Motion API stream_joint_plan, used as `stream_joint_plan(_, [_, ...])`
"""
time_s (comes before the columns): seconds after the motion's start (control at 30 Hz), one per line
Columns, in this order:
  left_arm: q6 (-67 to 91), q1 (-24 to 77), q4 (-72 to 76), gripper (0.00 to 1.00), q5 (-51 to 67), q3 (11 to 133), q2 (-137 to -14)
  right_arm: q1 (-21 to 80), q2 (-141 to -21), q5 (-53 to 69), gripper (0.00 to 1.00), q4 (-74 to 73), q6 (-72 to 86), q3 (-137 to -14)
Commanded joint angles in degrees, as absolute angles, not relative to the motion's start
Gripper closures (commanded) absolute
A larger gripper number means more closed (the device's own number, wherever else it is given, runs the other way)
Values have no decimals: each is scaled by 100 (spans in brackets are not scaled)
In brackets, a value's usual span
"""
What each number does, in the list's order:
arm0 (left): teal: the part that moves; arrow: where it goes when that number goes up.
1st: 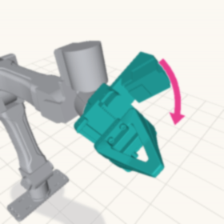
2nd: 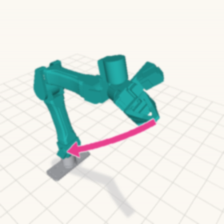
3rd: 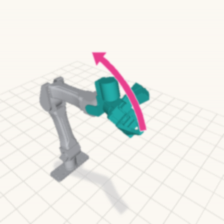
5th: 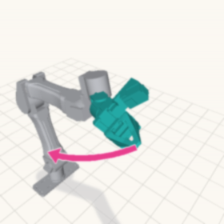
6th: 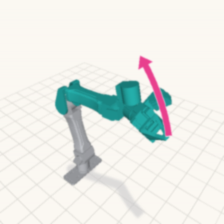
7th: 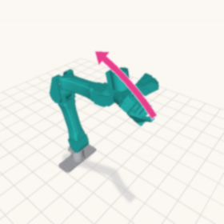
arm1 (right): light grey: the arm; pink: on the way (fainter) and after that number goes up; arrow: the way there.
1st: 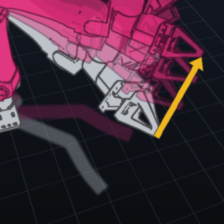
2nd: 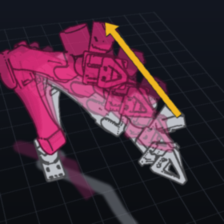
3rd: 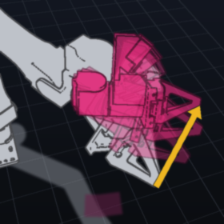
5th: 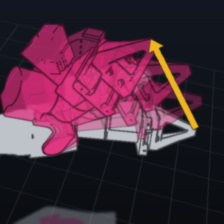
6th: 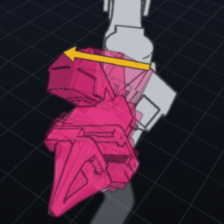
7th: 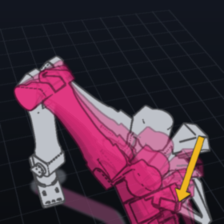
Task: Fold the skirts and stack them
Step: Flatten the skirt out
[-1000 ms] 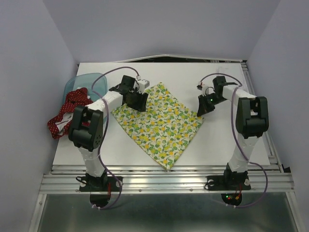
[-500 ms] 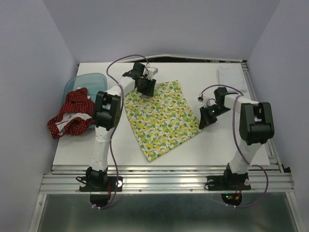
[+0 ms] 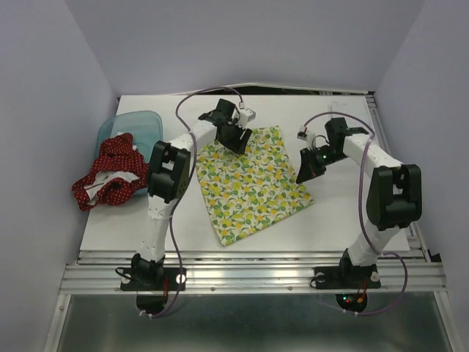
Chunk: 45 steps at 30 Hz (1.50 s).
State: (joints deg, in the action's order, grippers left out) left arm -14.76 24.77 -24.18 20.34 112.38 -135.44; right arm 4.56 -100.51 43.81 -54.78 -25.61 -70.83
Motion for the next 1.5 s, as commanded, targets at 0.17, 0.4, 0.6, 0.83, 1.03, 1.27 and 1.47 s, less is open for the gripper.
stream_joint_plan(0.17, [-826, 2522, -1942, 25, 1820, 9915, -11383, 510, -11282, 4518, 96, -4596, -1951, -8832])
stream_joint_plan(0.4, [-1010, 2409, -2285, 28, 1836, 9125, -10873, 703, -11216, 4166, 96, -4289, -2197, -7964])
stream_joint_plan(0.6, [-1178, 2364, -2294, 37, 2048, 8368, -10627, 756, -10872, 3956, 97, -4306, -2565, -7014])
stream_joint_plan(0.83, [-1169, 2364, -2118, 40, 2197, 7839, -11091, 1080, -10521, 3850, 97, -4596, -2804, -6408])
stream_joint_plan(1.03, [-1335, 2399, -2337, 40, 2206, 8629, -12075, 1564, -10213, 3911, 98, -4755, -2707, -6117])
stream_joint_plan(1.27, [-1493, 2487, -2830, 42, 2267, 9782, -12823, 1995, -10327, 4236, 97, -5175, -2821, -6231])
stream_joint_plan(1.47, [-1766, 2505, -3172, 43, 2355, 9239, -12481, 2469, -10081, 4228, 96, -5334, -2751, -6091])
